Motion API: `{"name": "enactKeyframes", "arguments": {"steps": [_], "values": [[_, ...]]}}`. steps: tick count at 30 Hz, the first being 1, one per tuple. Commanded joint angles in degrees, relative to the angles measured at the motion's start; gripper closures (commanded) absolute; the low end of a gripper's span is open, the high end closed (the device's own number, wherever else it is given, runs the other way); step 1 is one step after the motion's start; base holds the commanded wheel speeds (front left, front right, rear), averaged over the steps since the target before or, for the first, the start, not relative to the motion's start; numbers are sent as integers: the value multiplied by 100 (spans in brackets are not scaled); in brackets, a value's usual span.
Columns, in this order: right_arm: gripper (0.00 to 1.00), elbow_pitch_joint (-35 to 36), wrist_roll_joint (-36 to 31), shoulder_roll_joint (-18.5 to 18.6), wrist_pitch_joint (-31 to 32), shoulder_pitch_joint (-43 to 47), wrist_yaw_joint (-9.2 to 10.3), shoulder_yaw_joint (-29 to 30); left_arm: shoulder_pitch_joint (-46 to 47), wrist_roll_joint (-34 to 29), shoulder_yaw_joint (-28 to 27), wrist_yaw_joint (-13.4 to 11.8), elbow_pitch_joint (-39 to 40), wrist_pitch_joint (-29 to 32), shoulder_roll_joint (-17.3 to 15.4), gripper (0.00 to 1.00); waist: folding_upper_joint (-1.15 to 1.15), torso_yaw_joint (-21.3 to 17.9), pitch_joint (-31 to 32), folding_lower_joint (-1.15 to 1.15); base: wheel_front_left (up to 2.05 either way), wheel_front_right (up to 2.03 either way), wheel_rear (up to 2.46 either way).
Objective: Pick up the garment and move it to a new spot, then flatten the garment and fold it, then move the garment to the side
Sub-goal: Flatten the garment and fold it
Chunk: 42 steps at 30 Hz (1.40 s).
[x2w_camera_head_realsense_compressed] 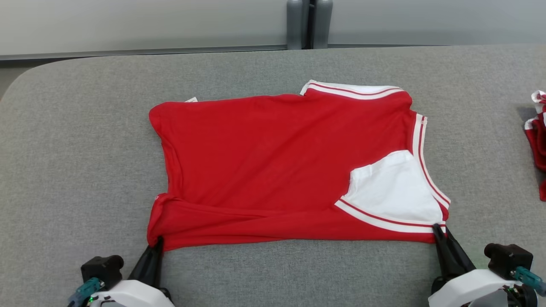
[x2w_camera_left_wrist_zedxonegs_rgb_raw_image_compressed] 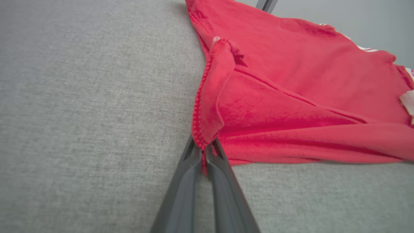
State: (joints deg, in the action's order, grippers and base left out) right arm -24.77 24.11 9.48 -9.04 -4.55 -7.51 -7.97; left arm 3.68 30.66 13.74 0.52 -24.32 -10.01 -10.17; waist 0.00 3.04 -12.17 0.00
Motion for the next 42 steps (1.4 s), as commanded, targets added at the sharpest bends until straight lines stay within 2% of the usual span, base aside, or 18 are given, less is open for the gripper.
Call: {"name": "enactKeyframes", "arguments": {"steps": [1, 5, 14, 23, 24, 25, 26, 27, 34, 42], "values": [[100, 65, 27, 22, -10, 78, 4, -9, -68, -2, -82, -5, 27, 26, -124, 100, 0, 15, 22, 0, 0, 0, 0], [100, 365, 191, 19, 108, 387, 4, -52, -209, 16, -94, -1, 292, 224, -345, 100, 0, 63, 110, 0, 0, 0, 0], [100, 1229, 419, -149, 768, 1492, 5, 1, -933, 236, -188, -168, 1064, 1007, -792, 100, 0, 42, 373, 0, 0, 0, 0], [100, 1518, 474, -274, 1215, 2256, 9, 307, -1504, 473, -193, -339, 1460, 1547, -896, 100, 0, 15, 648, 0, 0, 0, 0], [80, 1545, 452, -272, 1207, 2250, 9, 332, -1519, 484, -198, -351, 1485, 1570, -883, 63, 0, 9, 662, 0, 0, 0, 0], [38, 1566, 415, -269, 1174, 2212, 9, 361, -1529, 502, -204, -371, 1497, 1576, -874, 0, 0, 0, 673, 0, 0, 0, 0], [9, 1598, 360, -259, 1122, 2149, 8, 372, -1539, 540, -195, -370, 1512, 1602, -846, 0, 0, -12, 687, 0, 0, 0, 0], [0, 1658, 311, -272, 1056, 2065, 2, 374, -1524, 544, -215, -385, 1553, 1553, -808, 0, 0, -18, 697, 0, 0, 0, 0], [0, 2269, -310, -140, 499, 1506, 2, 492, -1318, 245, -365, -706, 2014, 863, -652, 0, 0, -36, 753, 0, 0, 0, 0], [0, 2986, -816, -5, 567, 1108, 2, 582, -1065, -268, -363, -1072, 2643, 213, -567, 0, 0, -42, 836, 0, 0, 0, 0]]}}
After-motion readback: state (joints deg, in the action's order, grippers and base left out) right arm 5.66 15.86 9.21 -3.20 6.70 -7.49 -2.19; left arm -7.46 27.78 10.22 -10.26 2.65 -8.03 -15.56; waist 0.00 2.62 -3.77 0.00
